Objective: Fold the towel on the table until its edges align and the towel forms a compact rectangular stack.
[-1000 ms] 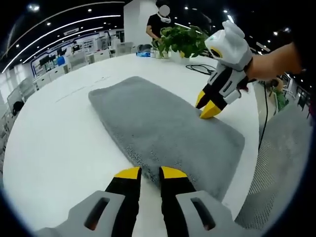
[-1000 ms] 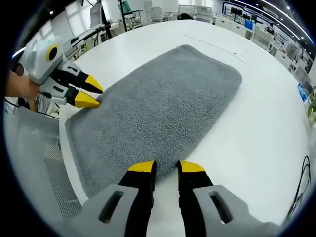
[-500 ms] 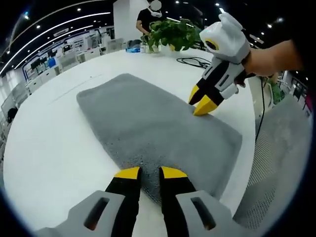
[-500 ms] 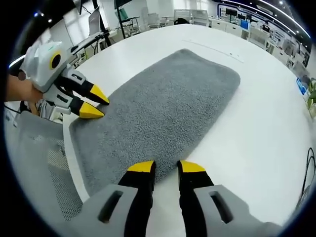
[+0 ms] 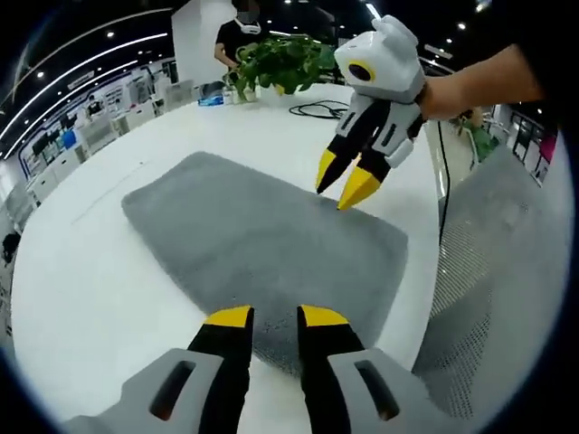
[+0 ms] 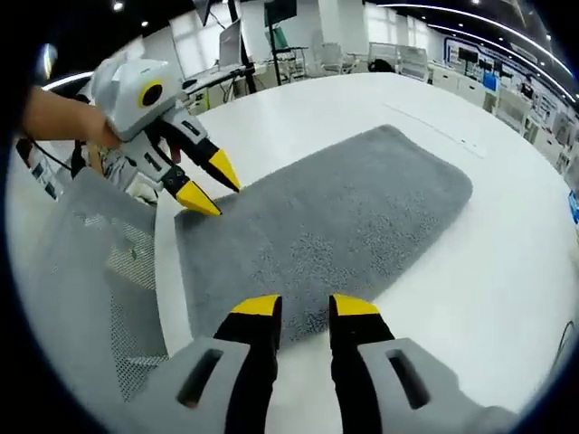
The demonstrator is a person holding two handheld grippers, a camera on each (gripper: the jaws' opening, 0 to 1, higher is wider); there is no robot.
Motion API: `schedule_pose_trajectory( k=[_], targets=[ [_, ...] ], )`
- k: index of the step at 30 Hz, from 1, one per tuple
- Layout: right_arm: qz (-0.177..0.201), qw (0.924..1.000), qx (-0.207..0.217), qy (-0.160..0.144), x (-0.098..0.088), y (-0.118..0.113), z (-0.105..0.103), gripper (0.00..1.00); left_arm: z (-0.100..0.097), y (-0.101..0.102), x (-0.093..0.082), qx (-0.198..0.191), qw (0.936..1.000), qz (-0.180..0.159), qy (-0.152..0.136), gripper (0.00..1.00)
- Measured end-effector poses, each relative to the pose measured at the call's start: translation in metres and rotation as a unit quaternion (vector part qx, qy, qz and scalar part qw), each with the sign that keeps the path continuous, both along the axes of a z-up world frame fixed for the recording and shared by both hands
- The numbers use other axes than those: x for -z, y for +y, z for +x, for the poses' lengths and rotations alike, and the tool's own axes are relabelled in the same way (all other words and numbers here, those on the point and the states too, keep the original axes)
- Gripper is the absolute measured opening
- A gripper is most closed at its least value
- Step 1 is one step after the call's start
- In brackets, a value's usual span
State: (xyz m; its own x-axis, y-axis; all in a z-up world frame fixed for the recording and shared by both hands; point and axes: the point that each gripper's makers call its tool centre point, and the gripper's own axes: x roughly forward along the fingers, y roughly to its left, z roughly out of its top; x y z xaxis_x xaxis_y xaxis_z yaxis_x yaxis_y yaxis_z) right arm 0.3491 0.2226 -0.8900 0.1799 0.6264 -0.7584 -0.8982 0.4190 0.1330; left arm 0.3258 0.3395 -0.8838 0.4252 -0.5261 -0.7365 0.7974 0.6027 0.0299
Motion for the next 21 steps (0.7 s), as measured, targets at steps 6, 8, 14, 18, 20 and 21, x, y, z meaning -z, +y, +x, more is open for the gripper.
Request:
schedule_pose_trajectory(
  k=[6,8,14,18,20,21],
  targets=[
    [0.026,0.9990,-0.034,-0.014,-0.016,0.008,-0.019,0.21,-0.015,-0.003,-0.007,0.041,0.9992,-0.003,0.001,0.20],
    [0.029,0.9987,-0.042,-0.006,-0.016,0.008,-0.032,0.22,-0.021,-0.004,-0.006,0.048,0.9988,-0.005,0.008,0.20],
    [0.010,0.9917,-0.127,-0.019,-0.008,0.015,-0.069,0.25,-0.040,-0.008,0.001,0.074,0.9969,0.005,0.027,0.25],
    [-0.003,0.9886,-0.147,-0.031,0.003,0.017,-0.076,0.26,-0.046,-0.009,0.004,0.093,0.9954,0.017,0.017,0.30],
    [-0.021,0.9860,-0.161,-0.039,0.011,0.014,-0.082,0.27,-0.050,-0.010,0.006,0.096,0.9950,0.019,0.019,0.34],
    [-0.021,0.9856,-0.162,-0.045,0.013,0.014,-0.083,0.28,-0.052,-0.010,0.006,0.099,0.9947,0.021,0.019,0.35]
  ],
)
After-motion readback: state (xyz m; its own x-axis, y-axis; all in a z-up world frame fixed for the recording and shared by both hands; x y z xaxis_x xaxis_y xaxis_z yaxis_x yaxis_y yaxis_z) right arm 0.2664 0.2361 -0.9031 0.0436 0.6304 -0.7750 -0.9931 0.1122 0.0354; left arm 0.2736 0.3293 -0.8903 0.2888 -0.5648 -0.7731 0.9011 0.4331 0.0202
